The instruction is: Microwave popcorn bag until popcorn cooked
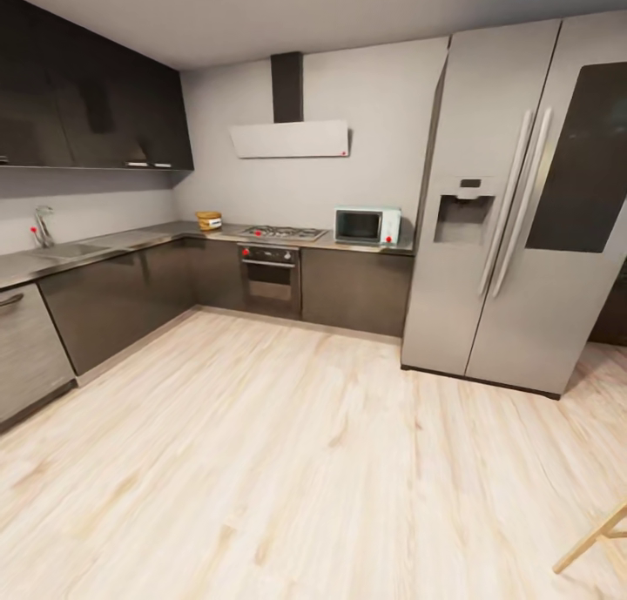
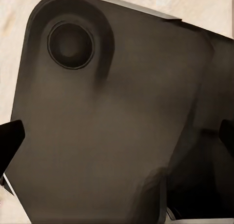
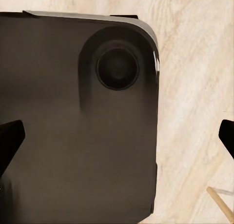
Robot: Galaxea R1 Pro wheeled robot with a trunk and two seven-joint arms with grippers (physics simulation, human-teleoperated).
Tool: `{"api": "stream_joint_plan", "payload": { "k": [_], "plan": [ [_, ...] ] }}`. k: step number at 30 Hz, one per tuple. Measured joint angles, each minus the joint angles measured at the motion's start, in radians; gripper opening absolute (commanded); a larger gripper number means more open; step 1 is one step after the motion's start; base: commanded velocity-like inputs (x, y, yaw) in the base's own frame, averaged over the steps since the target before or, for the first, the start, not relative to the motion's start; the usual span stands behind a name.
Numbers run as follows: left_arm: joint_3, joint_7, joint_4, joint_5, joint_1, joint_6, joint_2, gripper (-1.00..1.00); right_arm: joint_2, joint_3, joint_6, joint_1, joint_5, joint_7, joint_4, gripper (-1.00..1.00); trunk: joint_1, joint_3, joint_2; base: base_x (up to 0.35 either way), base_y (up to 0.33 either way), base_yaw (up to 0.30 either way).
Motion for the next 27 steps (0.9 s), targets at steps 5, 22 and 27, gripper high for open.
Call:
{"api": "stream_joint_plan", "payload": {
  "k": [5, 22, 27],
  "plan": [
    [0.000, 0.000, 0.000, 0.000, 0.000, 0.001, 0.000, 1.00, 0.000, 0.000, 0.001, 0.000, 0.001, 0.000, 0.000, 1.00, 0.000, 0.000, 0.000, 0.328, 0.085, 0.000],
    [-0.006, 0.000, 0.000, -0.002, 0.000, 0.000, 0.000, 1.00, 0.001, 0.002, -0.002, 0.000, 0.005, 0.000, 0.000, 1.00, 0.000, 0.000, 0.000, 0.328, 0.096, 0.000],
    [-0.006, 0.000, 0.000, -0.002, 0.000, 0.001, 0.000, 1.00, 0.000, 0.002, -0.002, 0.000, 0.004, 0.000, 0.000, 1.00, 0.000, 0.000, 0.000, 0.328, 0.122, 0.000]
  ]
}}
